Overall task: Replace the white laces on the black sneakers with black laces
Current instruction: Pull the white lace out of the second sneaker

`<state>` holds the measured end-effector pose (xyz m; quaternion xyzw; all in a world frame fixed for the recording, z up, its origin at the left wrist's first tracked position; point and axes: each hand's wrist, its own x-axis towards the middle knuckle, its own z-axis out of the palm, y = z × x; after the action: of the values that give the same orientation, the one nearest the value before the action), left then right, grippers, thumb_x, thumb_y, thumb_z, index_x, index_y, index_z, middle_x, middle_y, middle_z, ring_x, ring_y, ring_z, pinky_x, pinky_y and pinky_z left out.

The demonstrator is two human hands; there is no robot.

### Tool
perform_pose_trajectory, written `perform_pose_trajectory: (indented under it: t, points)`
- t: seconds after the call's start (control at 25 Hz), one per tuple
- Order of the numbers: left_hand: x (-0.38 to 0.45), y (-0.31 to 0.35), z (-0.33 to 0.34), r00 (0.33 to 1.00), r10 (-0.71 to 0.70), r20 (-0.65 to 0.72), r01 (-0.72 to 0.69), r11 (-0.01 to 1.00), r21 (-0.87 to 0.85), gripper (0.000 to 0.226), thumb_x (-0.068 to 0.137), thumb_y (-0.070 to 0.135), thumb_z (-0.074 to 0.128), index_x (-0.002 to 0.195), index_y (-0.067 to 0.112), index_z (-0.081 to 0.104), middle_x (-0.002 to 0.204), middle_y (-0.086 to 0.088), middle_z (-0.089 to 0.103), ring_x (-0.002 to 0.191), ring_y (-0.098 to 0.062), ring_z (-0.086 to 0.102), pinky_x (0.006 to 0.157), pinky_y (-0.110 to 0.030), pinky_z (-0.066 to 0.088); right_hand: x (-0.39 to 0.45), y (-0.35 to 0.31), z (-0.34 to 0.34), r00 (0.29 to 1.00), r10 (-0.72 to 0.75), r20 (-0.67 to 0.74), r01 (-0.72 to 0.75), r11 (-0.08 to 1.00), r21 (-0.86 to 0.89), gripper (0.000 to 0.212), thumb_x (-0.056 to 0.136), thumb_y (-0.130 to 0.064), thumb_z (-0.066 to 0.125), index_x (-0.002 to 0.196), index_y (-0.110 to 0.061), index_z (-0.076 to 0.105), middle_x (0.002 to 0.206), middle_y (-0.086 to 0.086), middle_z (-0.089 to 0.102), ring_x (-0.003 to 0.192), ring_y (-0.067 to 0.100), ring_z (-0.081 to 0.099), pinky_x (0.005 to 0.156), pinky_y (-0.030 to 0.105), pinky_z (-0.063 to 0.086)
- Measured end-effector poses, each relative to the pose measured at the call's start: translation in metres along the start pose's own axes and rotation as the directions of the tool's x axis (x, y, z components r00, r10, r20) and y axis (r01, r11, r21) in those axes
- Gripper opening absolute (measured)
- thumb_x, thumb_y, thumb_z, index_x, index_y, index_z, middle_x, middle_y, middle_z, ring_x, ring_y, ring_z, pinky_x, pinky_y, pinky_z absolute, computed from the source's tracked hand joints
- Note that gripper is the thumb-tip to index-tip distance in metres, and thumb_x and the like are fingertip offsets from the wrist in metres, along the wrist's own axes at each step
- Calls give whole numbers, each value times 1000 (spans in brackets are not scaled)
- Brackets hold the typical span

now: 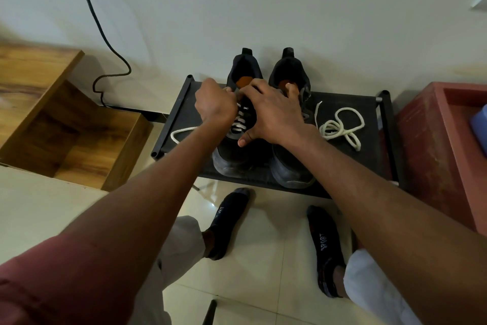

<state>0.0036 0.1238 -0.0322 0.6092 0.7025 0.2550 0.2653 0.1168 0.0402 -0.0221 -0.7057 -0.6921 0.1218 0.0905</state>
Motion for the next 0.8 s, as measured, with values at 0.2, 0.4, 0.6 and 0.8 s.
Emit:
perform_pose_trajectory:
  t: [0.2, 0.4, 0.6, 0.8]
  points:
    - [6, -3, 1, 970, -228, 80, 239, 955, -176, 22, 97, 21, 65, 85, 2, 61, 95, -16, 72, 84, -31, 72, 72, -39, 62, -1, -3, 1, 1000, 12, -14, -12, 1000, 17, 101, 52, -67, 93, 134, -29, 48, 152, -6, 43, 131, 24, 56, 122, 59, 19]
    - [10, -7, 2, 924, -346, 161, 381, 854, -354, 15, 90, 11, 62, 87, -3, 67, 88, -20, 74, 74, -31, 73, 74, -48, 64, 1, -4, 2, 1000, 9, -23, -9, 1000, 9, 100, 50, -67, 93, 130, -28, 49, 150, -6, 43, 125, 24, 60, 122, 58, 21]
    - [13, -7, 1, 964, -222, 144, 250, 944, -214, 23, 96, 20, 67, 89, -1, 60, 94, -13, 70, 80, -27, 69, 78, -41, 63, 4, -1, 1, 1000, -2, 19, 2, 1000, -3, 100, 57, -68, 91, 140, -30, 49, 157, -6, 39, 133, 26, 55, 122, 60, 20]
    - [21, -7, -9, 962, 123, 243, -113, 992, -54, 26, 101, 27, 66, 89, 5, 59, 91, -12, 71, 82, -26, 66, 75, -40, 55, 17, 18, -2, 997, -44, -66, 51, 992, 113, 33, 95, -29, 73, 126, -35, 65, 145, -8, 51, 127, 22, 57, 112, 53, 39]
